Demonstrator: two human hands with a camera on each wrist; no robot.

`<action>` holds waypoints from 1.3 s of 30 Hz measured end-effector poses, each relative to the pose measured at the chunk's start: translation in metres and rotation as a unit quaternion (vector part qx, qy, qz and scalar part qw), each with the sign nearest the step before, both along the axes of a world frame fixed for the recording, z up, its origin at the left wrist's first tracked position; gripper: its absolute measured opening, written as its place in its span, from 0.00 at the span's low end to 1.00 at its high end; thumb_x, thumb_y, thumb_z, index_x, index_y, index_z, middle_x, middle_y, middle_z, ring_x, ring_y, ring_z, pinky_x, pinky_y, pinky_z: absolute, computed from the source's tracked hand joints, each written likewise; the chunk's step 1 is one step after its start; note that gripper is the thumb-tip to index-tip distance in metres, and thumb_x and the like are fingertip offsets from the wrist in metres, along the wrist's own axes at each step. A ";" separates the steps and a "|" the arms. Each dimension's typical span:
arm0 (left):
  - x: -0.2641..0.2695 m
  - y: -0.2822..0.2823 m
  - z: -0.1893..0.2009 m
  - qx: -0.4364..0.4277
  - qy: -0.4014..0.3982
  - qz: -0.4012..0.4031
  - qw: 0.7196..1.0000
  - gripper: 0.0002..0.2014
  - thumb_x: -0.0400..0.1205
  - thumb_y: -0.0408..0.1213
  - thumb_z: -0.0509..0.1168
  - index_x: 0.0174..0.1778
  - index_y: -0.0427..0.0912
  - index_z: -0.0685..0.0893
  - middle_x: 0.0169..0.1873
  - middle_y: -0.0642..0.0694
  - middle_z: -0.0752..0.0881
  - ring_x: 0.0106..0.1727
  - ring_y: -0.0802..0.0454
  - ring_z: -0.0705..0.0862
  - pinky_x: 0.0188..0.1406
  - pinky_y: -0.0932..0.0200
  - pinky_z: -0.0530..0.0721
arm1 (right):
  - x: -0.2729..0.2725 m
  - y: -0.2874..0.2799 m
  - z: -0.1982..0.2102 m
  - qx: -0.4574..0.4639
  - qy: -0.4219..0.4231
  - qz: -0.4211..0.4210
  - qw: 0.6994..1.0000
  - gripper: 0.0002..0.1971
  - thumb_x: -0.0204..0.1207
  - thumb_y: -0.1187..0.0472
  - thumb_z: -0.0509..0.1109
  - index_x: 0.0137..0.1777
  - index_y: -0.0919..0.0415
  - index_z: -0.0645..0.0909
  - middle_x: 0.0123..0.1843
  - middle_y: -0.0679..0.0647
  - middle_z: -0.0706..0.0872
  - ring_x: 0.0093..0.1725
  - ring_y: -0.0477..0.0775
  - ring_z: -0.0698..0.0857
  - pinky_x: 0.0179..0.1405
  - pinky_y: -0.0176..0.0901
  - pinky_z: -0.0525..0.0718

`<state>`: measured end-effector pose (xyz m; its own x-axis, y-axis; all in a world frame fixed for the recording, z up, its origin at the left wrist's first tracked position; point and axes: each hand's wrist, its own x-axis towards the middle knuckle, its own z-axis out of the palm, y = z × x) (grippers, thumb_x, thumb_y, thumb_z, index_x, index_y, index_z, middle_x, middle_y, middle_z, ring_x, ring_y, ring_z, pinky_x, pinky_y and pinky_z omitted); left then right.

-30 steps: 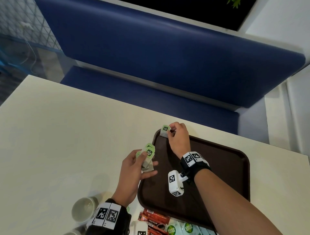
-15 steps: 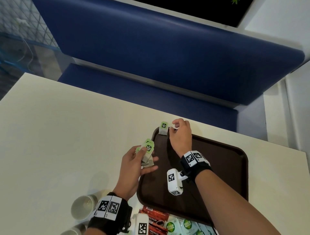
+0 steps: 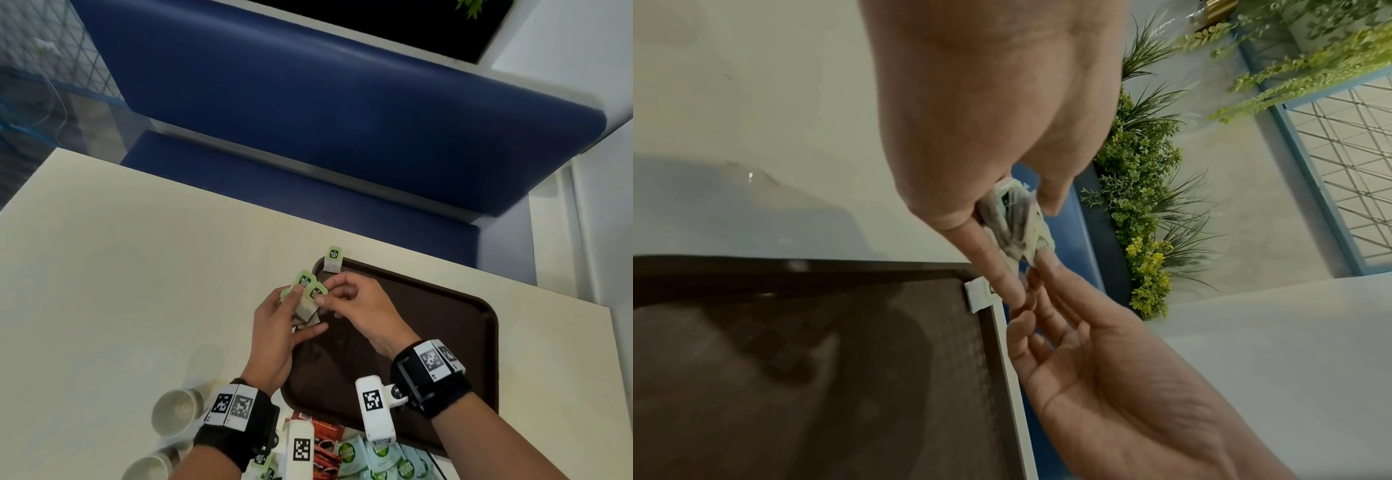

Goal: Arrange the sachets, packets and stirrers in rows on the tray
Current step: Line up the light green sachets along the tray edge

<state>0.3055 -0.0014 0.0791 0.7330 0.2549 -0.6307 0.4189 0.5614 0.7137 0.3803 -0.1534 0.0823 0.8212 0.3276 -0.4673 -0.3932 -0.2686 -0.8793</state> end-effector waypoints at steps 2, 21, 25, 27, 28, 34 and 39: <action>-0.001 0.001 -0.001 0.000 0.002 0.005 1.000 0.12 0.92 0.39 0.68 0.65 0.34 0.89 0.59 0.33 0.93 0.61 0.34 0.94 0.57 0.31 0.95 | 0.002 -0.002 0.002 -0.009 -0.002 0.011 1.000 0.12 0.76 0.59 0.85 0.57 0.57 0.89 0.52 0.58 0.95 0.54 0.60 0.93 0.44 0.37 0.88; -0.011 0.016 -0.024 0.030 0.025 0.026 0.999 0.14 0.94 0.41 0.67 0.68 0.34 0.85 0.54 0.35 0.95 0.56 0.36 0.97 0.50 0.37 0.97 | 0.073 -0.002 -0.057 -0.257 -0.153 0.090 0.950 0.06 0.84 0.57 0.77 0.55 0.53 0.83 0.53 0.54 0.92 0.52 0.52 0.88 0.47 0.37 0.78; -0.012 0.018 -0.024 0.033 0.026 0.028 0.999 0.14 0.93 0.41 0.67 0.68 0.34 0.85 0.54 0.36 0.95 0.55 0.36 0.97 0.47 0.39 0.98 | 0.074 -0.001 -0.063 -0.262 -0.159 0.087 0.948 0.06 0.83 0.58 0.77 0.56 0.55 0.85 0.53 0.52 0.90 0.52 0.50 0.87 0.53 0.39 0.79; -0.012 0.018 -0.024 0.032 0.025 0.029 0.999 0.14 0.93 0.41 0.67 0.68 0.33 0.85 0.55 0.35 0.95 0.55 0.36 0.97 0.46 0.40 0.98 | 0.074 -0.001 -0.066 -0.270 -0.180 0.071 0.943 0.05 0.82 0.59 0.78 0.53 0.53 0.85 0.53 0.52 0.88 0.48 0.46 0.85 0.51 0.35 0.77; -0.012 0.018 -0.024 0.031 0.024 0.029 0.999 0.14 0.93 0.41 0.67 0.68 0.34 0.85 0.55 0.35 0.95 0.55 0.36 0.97 0.46 0.41 0.98 | 0.074 -0.001 -0.068 -0.274 -0.190 0.063 0.941 0.05 0.82 0.59 0.78 0.52 0.52 0.85 0.53 0.53 0.86 0.47 0.44 0.84 0.48 0.32 0.76; -0.013 0.018 -0.024 0.032 0.021 0.025 0.999 0.14 0.93 0.41 0.67 0.67 0.35 0.85 0.55 0.35 0.95 0.55 0.36 0.97 0.47 0.39 0.98 | 0.074 0.000 -0.077 -0.269 -0.205 0.050 0.940 0.05 0.81 0.60 0.78 0.50 0.52 0.85 0.46 0.53 0.86 0.43 0.45 0.82 0.40 0.29 0.72; -0.014 0.019 -0.025 0.035 0.017 0.022 0.999 0.14 0.93 0.41 0.67 0.67 0.34 0.85 0.55 0.35 0.95 0.55 0.35 0.96 0.47 0.39 0.98 | 0.077 0.002 -0.078 -0.269 -0.221 0.045 0.937 0.04 0.81 0.60 0.78 0.50 0.54 0.85 0.45 0.53 0.86 0.43 0.46 0.82 0.40 0.31 0.73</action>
